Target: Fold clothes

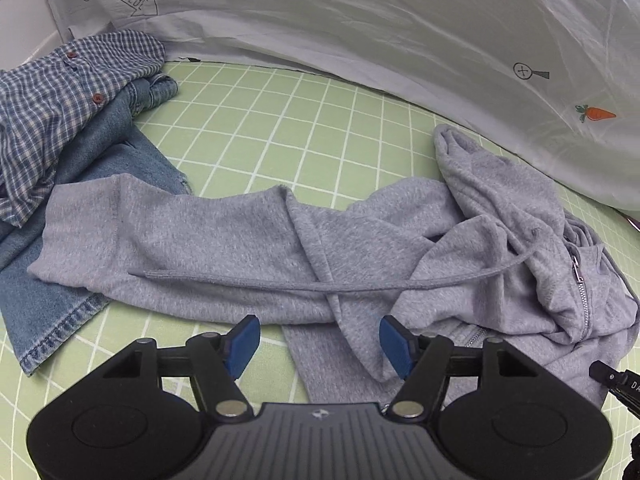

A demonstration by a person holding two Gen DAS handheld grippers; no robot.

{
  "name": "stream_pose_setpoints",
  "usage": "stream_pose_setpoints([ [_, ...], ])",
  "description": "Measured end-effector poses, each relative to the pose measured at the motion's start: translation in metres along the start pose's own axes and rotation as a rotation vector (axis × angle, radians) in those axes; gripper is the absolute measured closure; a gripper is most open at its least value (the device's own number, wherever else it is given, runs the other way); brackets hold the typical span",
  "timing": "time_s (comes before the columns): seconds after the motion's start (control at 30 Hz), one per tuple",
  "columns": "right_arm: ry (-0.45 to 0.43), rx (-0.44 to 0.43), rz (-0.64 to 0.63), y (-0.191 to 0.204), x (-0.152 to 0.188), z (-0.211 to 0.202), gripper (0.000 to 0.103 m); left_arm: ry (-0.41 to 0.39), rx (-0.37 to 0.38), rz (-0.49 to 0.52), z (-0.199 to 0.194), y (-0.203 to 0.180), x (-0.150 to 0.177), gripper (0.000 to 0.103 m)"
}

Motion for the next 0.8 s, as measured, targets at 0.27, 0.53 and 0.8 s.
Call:
stream_pose_setpoints([
  [0.27,-0.253,0.209,-0.154,-0.088,-0.071,-0.086,0.098,-0.047,-0.025,-0.009,-0.041,-0.023,0.024,0.036],
  [0.53,-0.214,0.334,-0.089,-0.175,-0.119,-0.082,0.053,-0.033,-0.066,-0.049,-0.025,-0.051,0.026,0.035],
  [0.8,-0.012,0.124,-0.067,-0.113,-0.06,-0.001,0.028,0.058,-0.086,-0.02,0.023,-0.058,0.009,0.034],
])
Point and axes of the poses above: each gripper's, at about its wrist camera, not at the fingertips, and z roughly the way its jaws point, y to its left, x to its underside, the point moved 3 cm from there along z, roughly the way its jaws point, and after that the axes turned 10 degrees about -x, right-handed, at the moved point
